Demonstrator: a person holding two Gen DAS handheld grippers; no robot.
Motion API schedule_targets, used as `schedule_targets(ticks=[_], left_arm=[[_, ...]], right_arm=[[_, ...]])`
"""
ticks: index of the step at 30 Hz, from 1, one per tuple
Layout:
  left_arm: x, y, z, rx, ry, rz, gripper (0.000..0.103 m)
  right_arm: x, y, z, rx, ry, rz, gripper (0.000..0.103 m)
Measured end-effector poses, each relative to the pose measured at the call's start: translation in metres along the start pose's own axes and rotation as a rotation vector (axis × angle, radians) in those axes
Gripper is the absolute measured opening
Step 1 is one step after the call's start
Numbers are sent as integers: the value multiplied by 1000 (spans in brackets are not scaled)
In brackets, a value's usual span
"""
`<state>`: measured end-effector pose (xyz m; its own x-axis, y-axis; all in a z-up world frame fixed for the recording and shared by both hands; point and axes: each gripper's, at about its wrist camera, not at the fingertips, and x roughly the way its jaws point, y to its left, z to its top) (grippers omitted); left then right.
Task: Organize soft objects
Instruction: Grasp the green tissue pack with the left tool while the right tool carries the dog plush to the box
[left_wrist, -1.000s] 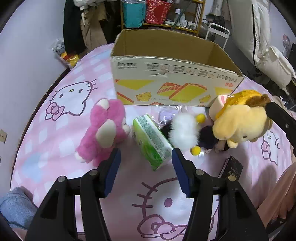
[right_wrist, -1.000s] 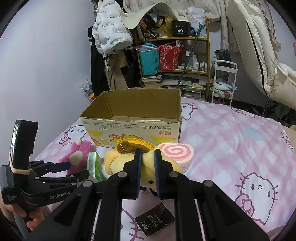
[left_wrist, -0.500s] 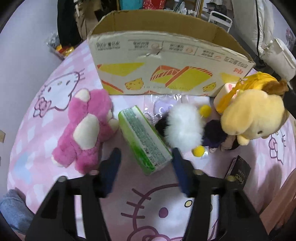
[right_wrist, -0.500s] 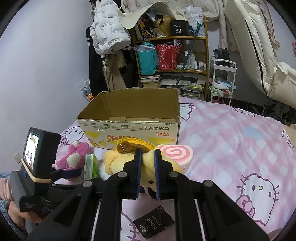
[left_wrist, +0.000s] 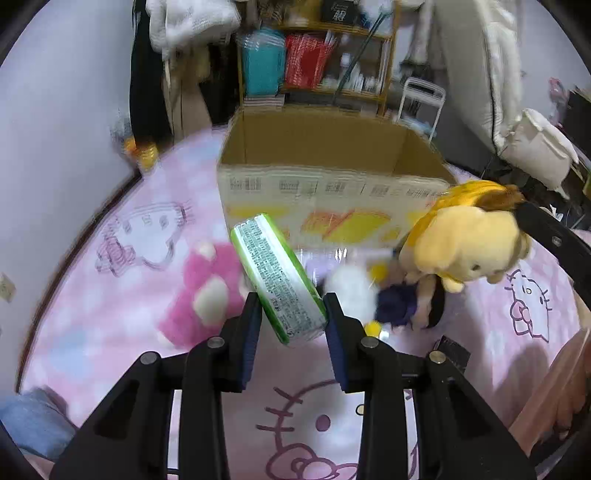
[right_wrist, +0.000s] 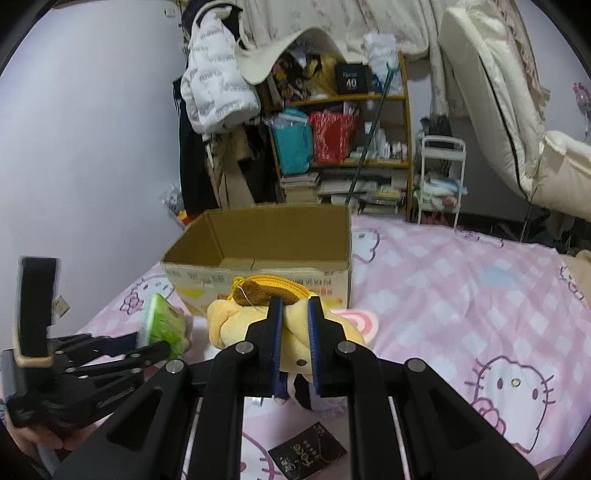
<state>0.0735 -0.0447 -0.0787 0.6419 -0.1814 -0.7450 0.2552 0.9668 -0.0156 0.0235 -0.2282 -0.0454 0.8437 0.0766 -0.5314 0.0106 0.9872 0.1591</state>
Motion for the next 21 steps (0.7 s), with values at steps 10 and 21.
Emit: schedule_targets(ticks=[10,21], left_arm=[[-79,-14,24,62,-279,63,33],[-104,-23,72,127,-434,70,33]], right_arm=[[-26,1,27,-7,-109,-13,14],[-29,-3,77,-18,-196,1,14]])
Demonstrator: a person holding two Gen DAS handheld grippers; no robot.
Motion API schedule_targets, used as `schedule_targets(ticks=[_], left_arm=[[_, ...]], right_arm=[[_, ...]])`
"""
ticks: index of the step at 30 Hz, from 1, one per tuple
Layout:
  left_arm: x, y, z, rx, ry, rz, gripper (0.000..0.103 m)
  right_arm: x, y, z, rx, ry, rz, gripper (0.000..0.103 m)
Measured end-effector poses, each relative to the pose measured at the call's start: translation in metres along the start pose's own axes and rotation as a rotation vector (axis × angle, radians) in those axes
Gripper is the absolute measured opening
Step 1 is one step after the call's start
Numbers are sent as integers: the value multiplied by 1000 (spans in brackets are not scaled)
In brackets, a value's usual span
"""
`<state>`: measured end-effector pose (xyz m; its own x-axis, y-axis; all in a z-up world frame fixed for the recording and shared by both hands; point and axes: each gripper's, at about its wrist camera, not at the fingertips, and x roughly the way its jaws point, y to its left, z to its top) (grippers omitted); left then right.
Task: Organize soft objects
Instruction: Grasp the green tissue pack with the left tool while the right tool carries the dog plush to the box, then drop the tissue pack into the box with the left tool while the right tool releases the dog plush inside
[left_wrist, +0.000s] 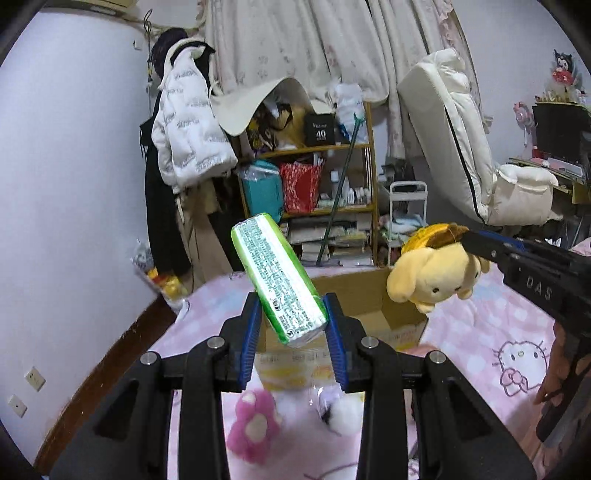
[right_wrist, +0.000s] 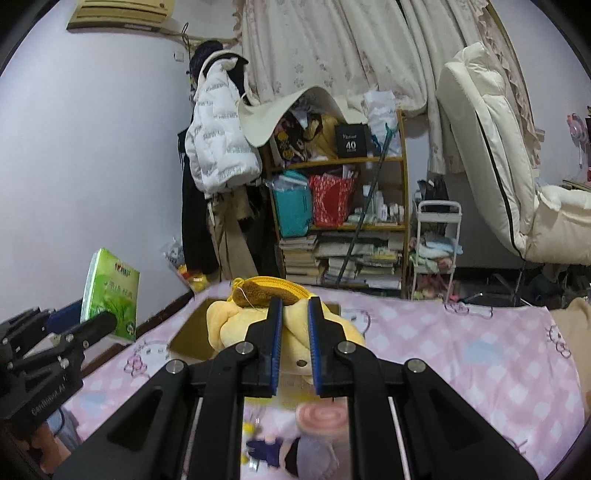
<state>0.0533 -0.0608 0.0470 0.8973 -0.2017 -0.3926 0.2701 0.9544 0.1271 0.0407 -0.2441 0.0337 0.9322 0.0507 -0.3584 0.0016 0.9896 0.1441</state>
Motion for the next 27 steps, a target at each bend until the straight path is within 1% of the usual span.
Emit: schedule_targets(ticks=[2,7,10,14,21,23,27], left_arm=[[5,1,6,0,-23,10,33],[24,4,16,12,-52,22,33],[35,4,18,16,-53,20,33],[52,11,19,-21,-45,3,33],[75,19,4,-48,-16,-28,33],[84,20,-1,-62,0,-26,33],[101,19,-9,-60,29,-31,33]], right_arm=[[8,-1,10,0,-22,0,14],[18,-1,20,-21,-57,5,14],[26,-1,23,-16,-64,0,14],[34,-3,24,0,-67,-4,14],[59,-6,14,13,-37,-2,14],[69,-7,9,20,-21,-1,14],[85,-11,-3,17,19,1,14]])
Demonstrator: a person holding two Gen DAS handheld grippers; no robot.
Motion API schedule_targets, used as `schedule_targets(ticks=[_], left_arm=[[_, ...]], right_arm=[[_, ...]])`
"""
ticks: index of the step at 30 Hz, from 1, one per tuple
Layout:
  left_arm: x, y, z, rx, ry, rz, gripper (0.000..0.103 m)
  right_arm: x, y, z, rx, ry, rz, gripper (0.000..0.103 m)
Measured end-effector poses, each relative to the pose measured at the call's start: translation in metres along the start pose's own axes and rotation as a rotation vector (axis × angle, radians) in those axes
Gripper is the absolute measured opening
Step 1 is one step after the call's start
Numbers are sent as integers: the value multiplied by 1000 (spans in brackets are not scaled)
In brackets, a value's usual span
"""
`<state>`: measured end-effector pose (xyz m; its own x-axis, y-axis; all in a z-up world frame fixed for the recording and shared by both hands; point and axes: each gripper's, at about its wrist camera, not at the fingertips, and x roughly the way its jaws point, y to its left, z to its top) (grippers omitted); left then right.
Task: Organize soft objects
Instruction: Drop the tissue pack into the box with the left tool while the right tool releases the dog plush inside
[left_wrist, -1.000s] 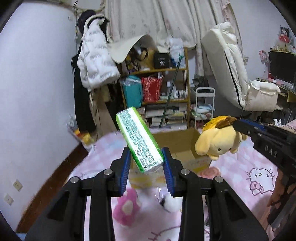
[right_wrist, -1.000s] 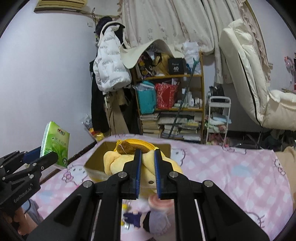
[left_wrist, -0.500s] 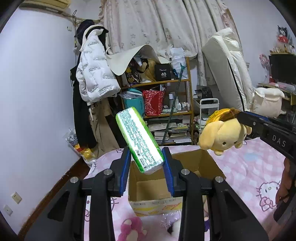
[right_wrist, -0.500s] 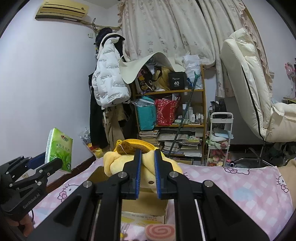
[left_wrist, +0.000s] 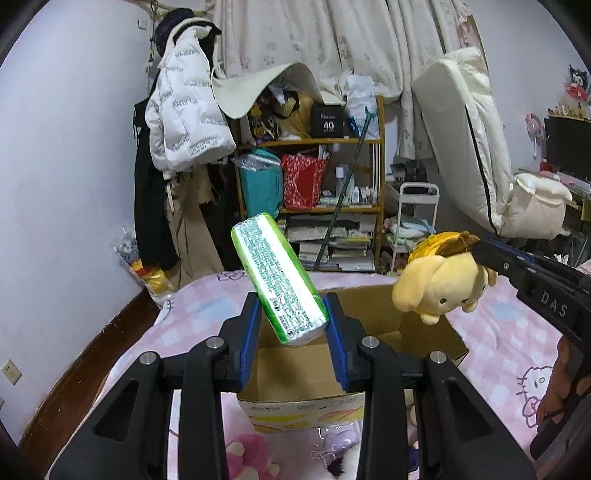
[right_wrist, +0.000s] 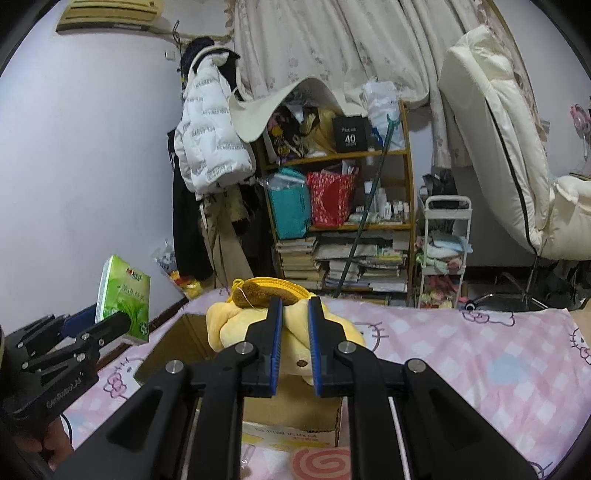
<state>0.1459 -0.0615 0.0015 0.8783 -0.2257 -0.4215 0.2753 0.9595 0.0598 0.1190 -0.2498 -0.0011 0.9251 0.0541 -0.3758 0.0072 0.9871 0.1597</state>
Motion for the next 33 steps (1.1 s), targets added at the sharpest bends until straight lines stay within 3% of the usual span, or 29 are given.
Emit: schedule_targets(ticks=[14,24,29,31,33], left_arm=[[40,-10,-26,59,111,-42,34],[51,-4,-32,26,183,-37,36],[42,1,-35,20,182,-8,44],[36,2,-35,15,172,7,55],[29,4,-34,11,157,15,56]], right_arm=[[40,-9,-26,-6,118,-12,15],[46,-8,-35,-12,146,-15,15],[47,-9,-35,-7,166,6,16],[47,-8,-35,-10,170,12,16],[44,-7,-35,-18,170,6,17]])
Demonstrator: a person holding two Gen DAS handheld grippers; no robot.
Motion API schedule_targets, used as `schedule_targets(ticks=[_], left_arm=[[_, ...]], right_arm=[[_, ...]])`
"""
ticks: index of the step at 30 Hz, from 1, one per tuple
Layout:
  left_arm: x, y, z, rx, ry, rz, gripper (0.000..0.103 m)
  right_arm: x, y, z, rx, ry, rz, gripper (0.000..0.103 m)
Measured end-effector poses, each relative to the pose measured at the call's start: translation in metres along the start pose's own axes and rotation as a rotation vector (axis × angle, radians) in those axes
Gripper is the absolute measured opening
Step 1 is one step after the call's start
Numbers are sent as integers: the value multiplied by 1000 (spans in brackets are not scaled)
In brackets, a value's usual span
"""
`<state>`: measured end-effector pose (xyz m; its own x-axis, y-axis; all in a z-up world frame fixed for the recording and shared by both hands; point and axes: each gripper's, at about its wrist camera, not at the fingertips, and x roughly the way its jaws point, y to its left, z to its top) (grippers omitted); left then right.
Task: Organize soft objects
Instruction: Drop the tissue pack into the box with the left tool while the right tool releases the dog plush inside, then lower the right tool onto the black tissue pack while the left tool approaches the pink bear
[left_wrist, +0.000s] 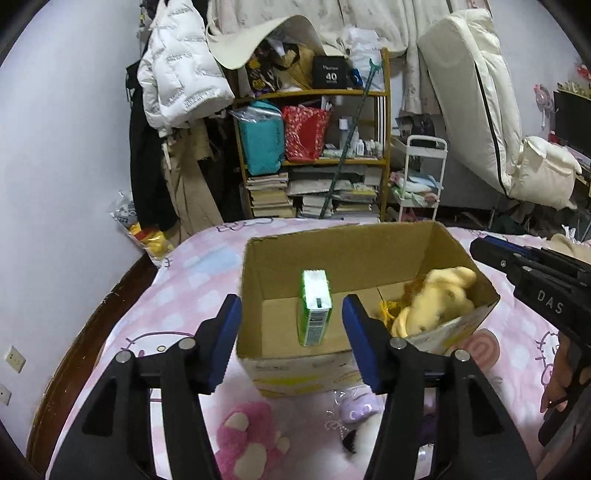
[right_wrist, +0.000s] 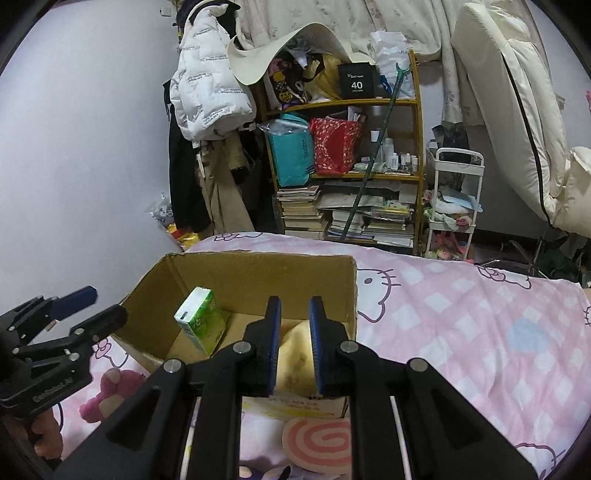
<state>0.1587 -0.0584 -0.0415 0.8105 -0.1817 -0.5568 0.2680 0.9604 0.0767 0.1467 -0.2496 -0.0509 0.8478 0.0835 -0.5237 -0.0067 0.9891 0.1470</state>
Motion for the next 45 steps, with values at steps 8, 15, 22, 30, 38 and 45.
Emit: schedule_targets(ticks=[8,15,22,30,38,45], left_arm=[[-27,9,-4,-12,-5,32,82],[-50,21,-14,-46,24,62,94],[-69,22,-24,-27,63,126,97],[-78,28,-36,-25,130,139,99],[-62,35,-43,-44,232,102,99],[-38,38,-51,-61,311,79,99]], right_arm=[[-27,1,-4,27,2,-6,64],[-49,4,-9,41,17,-2,91],[-65,13,-18,26,68,-16,92],[-80,20,-33,36,189,-18,92],[-77,12,-58,91,346,-45,92],[-59,10,-79,94,450,-66,92]])
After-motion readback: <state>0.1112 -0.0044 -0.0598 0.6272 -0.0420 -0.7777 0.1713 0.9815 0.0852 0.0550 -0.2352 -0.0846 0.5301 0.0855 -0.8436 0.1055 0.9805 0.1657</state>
